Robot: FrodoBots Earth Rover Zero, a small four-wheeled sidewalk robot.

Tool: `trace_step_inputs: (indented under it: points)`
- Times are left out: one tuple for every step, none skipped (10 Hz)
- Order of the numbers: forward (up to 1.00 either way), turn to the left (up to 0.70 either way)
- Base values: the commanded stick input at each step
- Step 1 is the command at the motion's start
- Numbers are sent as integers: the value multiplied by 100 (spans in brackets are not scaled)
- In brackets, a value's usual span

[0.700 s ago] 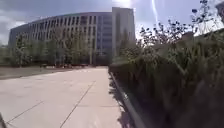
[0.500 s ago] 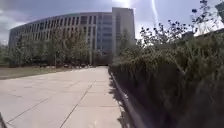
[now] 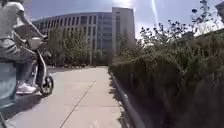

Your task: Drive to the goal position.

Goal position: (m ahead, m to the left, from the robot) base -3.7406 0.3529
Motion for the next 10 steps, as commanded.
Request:
trace_step_inputs:
  points:
    - [0,45]
    - [0,45]
    - [0,45]
    - [0,45]
    - [0,45]
    - [0,45]
    - [0,45]
    - [0,45]
    - [0,45]
    - [0,45]
